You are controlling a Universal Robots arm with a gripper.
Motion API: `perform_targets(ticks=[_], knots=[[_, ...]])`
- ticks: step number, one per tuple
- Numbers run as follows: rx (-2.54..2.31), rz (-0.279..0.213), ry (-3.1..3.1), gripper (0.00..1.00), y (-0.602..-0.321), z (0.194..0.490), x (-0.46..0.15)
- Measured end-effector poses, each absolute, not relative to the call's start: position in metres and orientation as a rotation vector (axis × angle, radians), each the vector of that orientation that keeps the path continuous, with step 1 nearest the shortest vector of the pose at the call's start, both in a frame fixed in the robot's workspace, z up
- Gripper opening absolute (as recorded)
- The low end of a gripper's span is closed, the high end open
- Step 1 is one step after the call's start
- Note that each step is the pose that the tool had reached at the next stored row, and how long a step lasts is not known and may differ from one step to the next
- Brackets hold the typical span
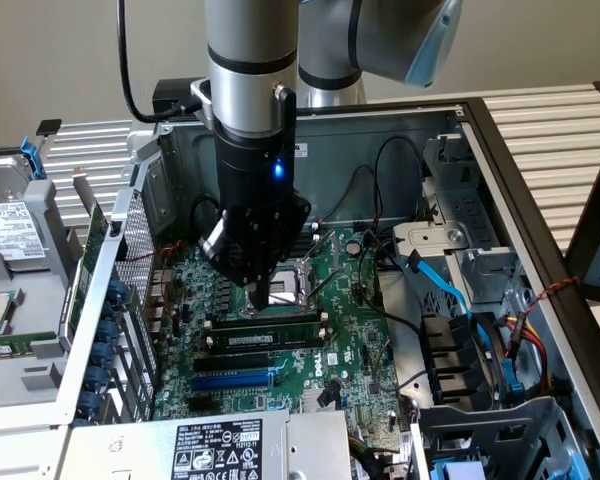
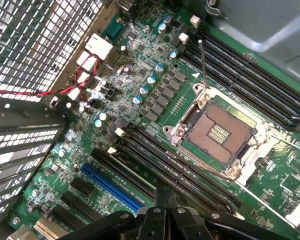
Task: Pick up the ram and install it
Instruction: 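Press down the ram until it locks into place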
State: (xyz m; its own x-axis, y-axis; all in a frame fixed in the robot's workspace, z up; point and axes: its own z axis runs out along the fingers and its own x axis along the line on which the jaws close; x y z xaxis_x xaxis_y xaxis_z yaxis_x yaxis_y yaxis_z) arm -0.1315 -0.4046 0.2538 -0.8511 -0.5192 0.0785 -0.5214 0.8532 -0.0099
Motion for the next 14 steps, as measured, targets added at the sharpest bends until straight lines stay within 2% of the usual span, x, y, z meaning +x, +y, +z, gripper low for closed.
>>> perform_targets(ticks=[3,5,14], knots=[[0.617,0.044,-3.015,0.11,-0.4046,0.2537,-0.1315],[0.504,0.063,-3.075,0.11,-0.4046,0.2538,-0.1314],[0.321,0.062,-3.099,0.11,-0.4046,0.2538,-0.1315]])
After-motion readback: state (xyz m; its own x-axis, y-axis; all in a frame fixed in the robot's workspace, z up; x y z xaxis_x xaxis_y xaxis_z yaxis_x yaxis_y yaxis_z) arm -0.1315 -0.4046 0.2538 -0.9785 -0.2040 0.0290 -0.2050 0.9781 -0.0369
